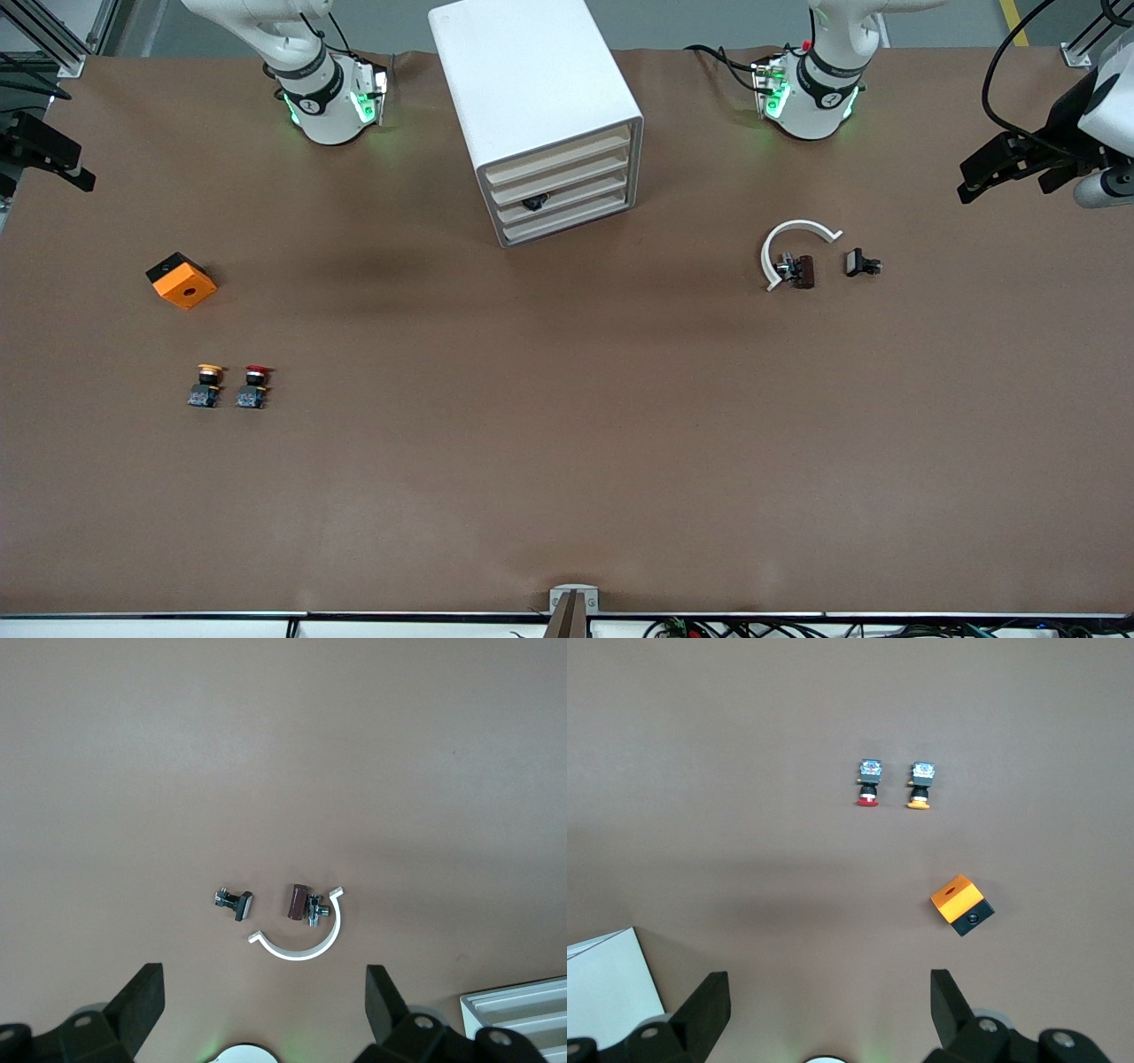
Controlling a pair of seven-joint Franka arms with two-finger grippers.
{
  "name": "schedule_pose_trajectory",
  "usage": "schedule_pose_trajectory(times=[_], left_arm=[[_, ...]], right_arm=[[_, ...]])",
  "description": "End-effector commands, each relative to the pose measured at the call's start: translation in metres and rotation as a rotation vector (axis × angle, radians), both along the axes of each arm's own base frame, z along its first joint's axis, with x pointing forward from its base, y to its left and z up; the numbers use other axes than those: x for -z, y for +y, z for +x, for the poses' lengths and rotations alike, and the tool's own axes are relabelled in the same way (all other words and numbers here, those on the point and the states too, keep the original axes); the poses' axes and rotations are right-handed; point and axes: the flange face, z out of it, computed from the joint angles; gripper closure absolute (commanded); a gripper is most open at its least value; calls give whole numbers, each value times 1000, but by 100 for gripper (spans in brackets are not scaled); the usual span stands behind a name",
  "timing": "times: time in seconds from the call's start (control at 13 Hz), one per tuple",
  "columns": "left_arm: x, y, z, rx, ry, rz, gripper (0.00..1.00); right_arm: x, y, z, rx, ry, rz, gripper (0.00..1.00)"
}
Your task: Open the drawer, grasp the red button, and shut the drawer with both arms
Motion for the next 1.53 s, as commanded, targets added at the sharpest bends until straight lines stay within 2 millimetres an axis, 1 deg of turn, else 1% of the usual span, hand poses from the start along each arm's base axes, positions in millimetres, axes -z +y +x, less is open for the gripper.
schedule_pose_trajectory(times=[0.0,0.31,0.61,0.69,0.77,0.84,1.07,1.46], left_arm=[[-3,1,1,42,7,0,0],[-4,2,1,62,4,-1,0],[-7,0,1,62,-2,-1,0],[-6,0,1,60,0,-1,0],[-7,0,1,60,-3,-1,0],[-7,0,1,60,-2,-1,0],[-11,3,3,57,-11,-2,0],[-11,3,3,57,-13,-2,0]], right_arm=[[-1,-6,-12,14,6,-7,0],[-1,-10,-13,46,11,-8,0],[-2,-6,-13,67,10,-11,0],[-6,-7,-17,67,8,-20,0],[-16,-8,-25,70,-4,-31,0],[-19,-8,-26,72,-10,-31,0],[-16,-7,-21,68,-19,-36,0],[-15,-9,-22,69,-13,-55,0]])
